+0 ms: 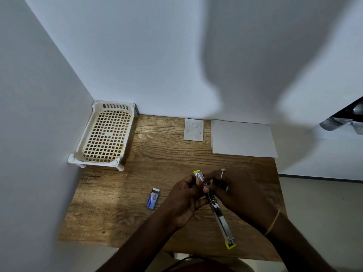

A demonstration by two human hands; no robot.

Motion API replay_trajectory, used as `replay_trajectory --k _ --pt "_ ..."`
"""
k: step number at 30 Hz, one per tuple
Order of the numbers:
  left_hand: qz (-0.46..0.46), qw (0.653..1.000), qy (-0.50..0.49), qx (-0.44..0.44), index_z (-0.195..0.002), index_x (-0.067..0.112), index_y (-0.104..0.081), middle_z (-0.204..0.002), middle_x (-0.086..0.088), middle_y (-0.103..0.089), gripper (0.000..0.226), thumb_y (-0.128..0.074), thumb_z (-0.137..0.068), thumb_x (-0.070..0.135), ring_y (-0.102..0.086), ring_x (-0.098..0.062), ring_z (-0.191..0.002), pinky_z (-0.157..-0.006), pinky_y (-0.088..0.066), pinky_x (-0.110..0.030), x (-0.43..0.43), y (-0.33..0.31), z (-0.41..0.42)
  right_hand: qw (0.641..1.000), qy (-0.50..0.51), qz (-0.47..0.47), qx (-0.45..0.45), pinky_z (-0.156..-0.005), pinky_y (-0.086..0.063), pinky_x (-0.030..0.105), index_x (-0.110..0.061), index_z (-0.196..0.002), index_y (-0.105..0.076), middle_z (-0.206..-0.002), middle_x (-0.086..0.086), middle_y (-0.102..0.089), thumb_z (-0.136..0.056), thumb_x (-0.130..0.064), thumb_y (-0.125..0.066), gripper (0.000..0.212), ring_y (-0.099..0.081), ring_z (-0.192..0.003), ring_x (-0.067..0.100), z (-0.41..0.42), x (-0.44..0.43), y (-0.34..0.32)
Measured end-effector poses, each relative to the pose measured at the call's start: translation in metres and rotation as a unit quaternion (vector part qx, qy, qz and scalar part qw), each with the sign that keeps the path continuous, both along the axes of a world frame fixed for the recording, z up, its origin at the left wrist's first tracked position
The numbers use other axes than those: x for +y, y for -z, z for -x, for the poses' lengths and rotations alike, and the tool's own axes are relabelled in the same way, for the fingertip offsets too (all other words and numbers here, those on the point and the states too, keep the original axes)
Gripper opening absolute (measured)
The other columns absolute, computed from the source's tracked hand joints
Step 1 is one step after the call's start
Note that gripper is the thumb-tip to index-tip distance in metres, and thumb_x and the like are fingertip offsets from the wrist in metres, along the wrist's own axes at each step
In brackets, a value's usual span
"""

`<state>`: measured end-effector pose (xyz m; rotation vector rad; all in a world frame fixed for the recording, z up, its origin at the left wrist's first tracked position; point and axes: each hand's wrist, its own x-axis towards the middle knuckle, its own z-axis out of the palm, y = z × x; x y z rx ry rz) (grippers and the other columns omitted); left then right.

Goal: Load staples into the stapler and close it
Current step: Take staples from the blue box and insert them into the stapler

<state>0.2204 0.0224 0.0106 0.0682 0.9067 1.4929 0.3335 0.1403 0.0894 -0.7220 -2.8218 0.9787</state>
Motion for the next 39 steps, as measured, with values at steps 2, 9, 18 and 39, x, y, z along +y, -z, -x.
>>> replay_trajectory --k 2,9,18,39 --pt "0.005 1.000 -0.004 0.002 -0.133 -0.002 -0.057 -0.088 -0.002 -0.073 0.053 -0.066 -0.083 0.013 -0.072 -0.013 -0.084 -0.080 -0.062 -0.032 0.000 0.000 0.001 0.999 0.029 0.016 0.022 -0.066 -0.040 0.001 -0.038 -0.103 -0.076 -0.069 -0.037 -0.055 -0.081 -0.029 -0.080 0.024 -0.059 -0.076 -0.017 -0.001 -0.001 0.003" --pt "0.024 0.999 -0.023 0.005 -0.139 -0.005 -0.051 -0.105 -0.012 -0.070 0.058 -0.064 -0.085 0.009 -0.070 -0.022 -0.096 -0.084 -0.062 -0.038 0.003 0.000 0.002 0.997 0.064 0.024 0.024 -0.059 -0.038 0.006 -0.036 -0.086 -0.076 -0.073 -0.019 -0.069 -0.082 -0.030 -0.078 0.008 -0.061 -0.076 -0.008 0.000 0.000 0.008" --pt "0.023 0.999 -0.019 0.031 -0.131 -0.001 -0.061 -0.133 -0.027 -0.063 0.041 -0.063 -0.091 0.007 -0.067 -0.033 -0.115 -0.089 -0.060 -0.046 0.008 0.003 0.006 0.993 0.105 0.054 0.008 -0.055 -0.037 0.010 -0.033 -0.077 -0.070 -0.076 -0.017 -0.071 -0.076 -0.034 -0.081 0.011 -0.062 -0.076 -0.007 0.004 0.005 0.017" --pt "0.032 0.993 -0.115 -0.002 -0.108 0.010 -0.075 -0.095 -0.010 -0.078 0.027 -0.056 -0.094 -0.002 -0.077 -0.023 -0.090 -0.071 -0.063 -0.035 0.010 0.011 0.010 0.980 0.046 0.157 0.110 -0.073 -0.058 0.015 -0.044 -0.110 -0.071 -0.107 -0.022 -0.072 -0.068 -0.058 -0.079 0.044 -0.069 -0.095 -0.004 -0.030 0.016 0.040"
